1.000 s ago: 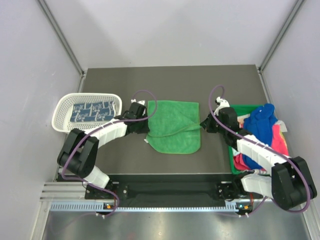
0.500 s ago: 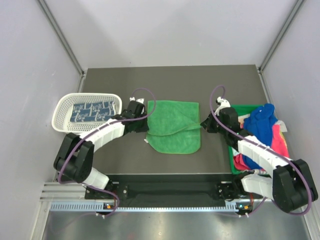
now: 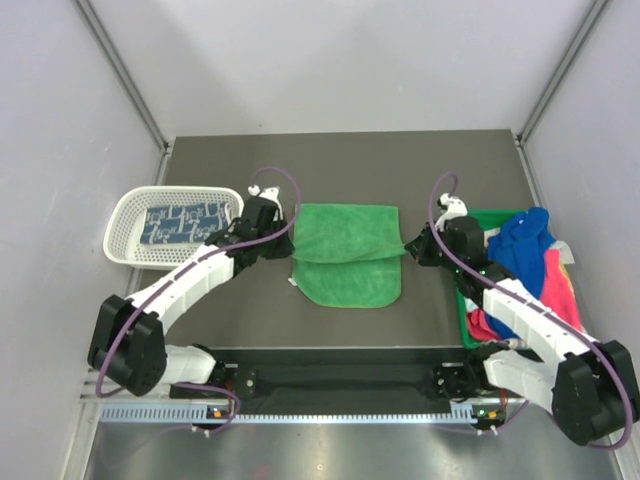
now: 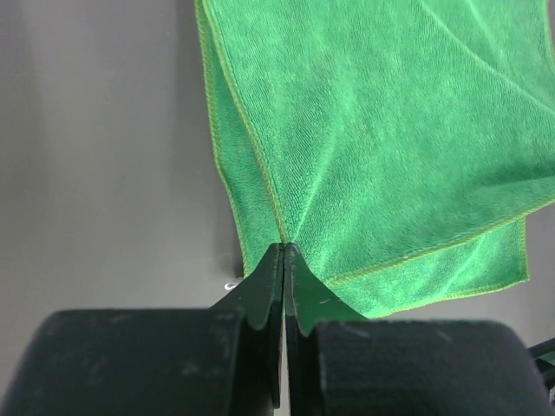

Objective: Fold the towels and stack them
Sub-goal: Fold the towel

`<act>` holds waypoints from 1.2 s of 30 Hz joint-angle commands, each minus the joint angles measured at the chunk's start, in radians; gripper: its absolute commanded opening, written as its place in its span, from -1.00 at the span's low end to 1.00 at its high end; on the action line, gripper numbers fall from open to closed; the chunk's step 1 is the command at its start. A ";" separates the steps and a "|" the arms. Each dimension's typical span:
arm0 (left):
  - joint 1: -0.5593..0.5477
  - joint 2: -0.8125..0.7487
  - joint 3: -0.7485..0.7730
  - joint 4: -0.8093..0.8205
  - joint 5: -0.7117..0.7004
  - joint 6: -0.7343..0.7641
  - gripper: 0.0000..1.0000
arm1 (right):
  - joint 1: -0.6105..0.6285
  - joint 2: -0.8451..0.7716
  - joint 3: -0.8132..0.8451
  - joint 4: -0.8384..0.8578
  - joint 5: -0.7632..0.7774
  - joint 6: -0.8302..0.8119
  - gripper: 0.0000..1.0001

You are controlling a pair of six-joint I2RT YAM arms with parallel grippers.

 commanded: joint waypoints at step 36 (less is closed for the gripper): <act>-0.001 -0.135 -0.117 -0.004 0.003 -0.024 -1.00 | 0.091 -0.199 -0.117 -0.064 0.038 0.024 -1.00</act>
